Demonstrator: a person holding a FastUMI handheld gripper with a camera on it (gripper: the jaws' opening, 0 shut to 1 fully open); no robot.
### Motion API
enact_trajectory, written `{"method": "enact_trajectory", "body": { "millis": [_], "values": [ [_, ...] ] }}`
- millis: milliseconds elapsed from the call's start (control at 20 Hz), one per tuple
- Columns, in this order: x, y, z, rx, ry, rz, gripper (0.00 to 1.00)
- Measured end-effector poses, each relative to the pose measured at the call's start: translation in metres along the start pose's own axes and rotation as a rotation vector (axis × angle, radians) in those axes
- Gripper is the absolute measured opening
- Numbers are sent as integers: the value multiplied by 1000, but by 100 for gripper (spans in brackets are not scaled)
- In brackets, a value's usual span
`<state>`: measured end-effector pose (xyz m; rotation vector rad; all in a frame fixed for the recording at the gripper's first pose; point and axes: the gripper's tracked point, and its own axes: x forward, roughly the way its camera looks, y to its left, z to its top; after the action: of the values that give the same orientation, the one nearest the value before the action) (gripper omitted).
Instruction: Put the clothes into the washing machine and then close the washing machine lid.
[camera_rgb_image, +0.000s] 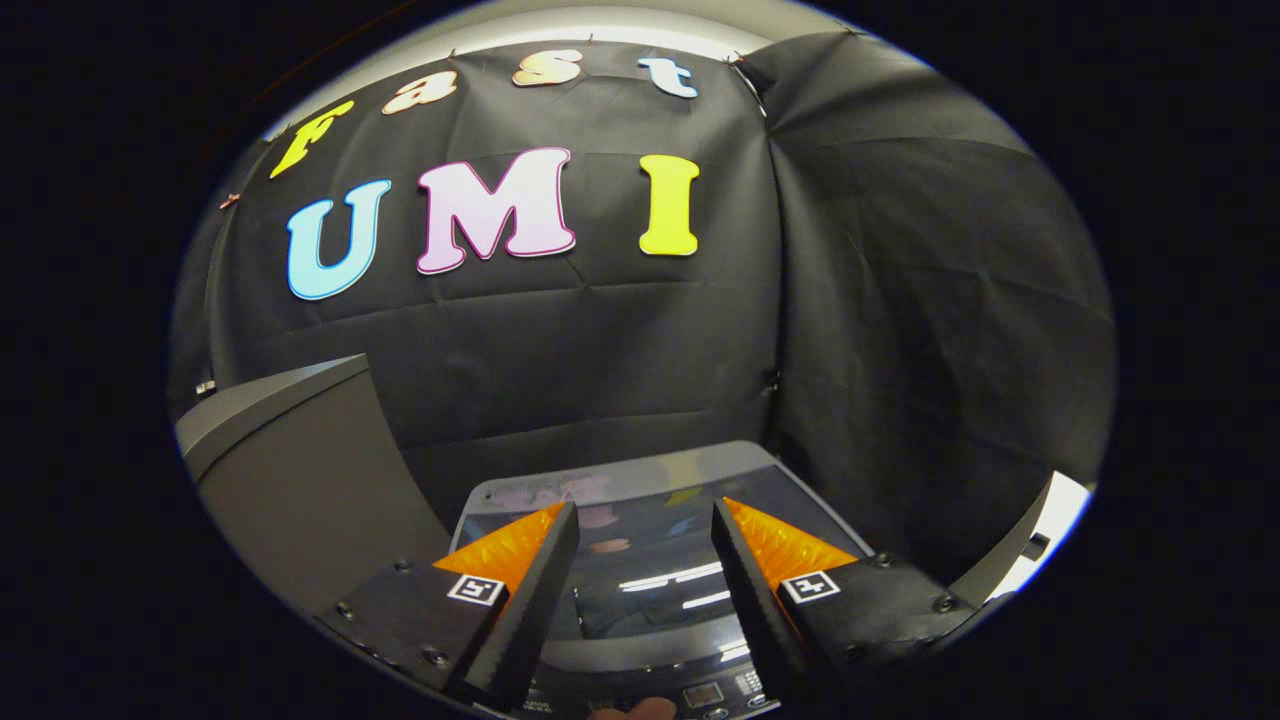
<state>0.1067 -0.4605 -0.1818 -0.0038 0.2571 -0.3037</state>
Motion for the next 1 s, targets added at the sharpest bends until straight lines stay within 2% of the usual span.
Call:
{"method": "enact_trajectory", "body": {
  "millis": [200, 600, 1000],
  "values": [
    [-5, 3, 5, -64, 7, -4, 85],
    [-35, 29, 73, -14, -103, 17, 85],
    [-87, 88, 137, 8, -184, 38, 85]
  ]
}}
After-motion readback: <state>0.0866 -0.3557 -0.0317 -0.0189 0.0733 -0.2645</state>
